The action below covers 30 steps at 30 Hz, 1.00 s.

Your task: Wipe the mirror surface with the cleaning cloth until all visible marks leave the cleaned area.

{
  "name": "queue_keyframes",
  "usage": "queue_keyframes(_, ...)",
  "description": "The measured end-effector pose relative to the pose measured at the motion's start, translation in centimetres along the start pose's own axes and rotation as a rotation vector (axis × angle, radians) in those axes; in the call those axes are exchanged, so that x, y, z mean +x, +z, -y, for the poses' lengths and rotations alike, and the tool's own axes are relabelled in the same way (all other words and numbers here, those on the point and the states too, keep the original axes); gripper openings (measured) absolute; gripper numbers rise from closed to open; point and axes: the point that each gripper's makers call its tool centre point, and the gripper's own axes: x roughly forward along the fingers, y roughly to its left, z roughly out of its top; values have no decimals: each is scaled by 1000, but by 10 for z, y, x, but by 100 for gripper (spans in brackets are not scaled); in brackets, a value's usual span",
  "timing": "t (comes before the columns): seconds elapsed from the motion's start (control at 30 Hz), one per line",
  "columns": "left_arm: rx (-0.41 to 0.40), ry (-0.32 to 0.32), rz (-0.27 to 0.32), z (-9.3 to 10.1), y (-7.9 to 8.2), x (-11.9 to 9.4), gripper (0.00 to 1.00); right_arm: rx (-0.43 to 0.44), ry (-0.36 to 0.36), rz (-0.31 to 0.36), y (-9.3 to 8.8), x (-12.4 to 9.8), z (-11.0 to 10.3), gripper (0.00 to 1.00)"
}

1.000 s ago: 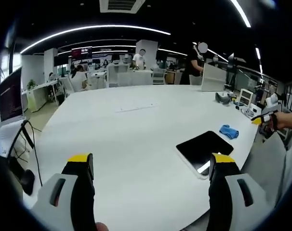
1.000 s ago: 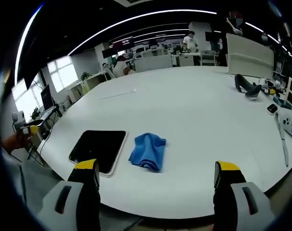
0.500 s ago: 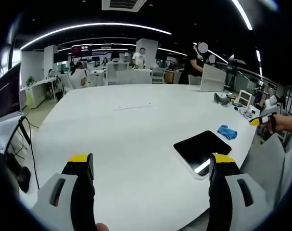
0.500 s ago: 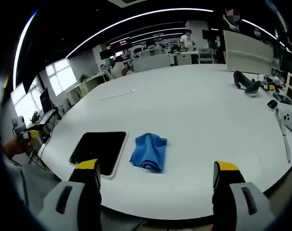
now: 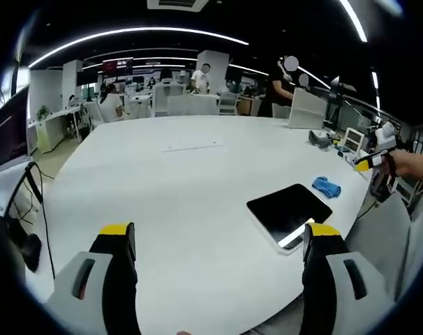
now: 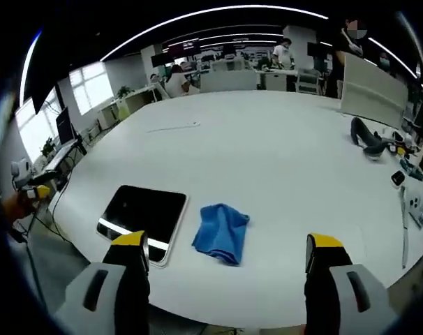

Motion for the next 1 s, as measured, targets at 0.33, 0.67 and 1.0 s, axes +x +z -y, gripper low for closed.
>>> queue_keyframes(0.33, -22, 0, -37, -4, -9, -4, 99, -69, 30, -147, 9, 40, -3, 84)
queue_keyframes(0.67, -39, 18, -44, -8, -16, -9, 99, -13, 50, -157, -15, 73, -8, 57)
queue_keyframes(1.0, -40, 31, -49, -12, -18, -13, 99, 64, 104, -163, -31, 80, -21, 41)
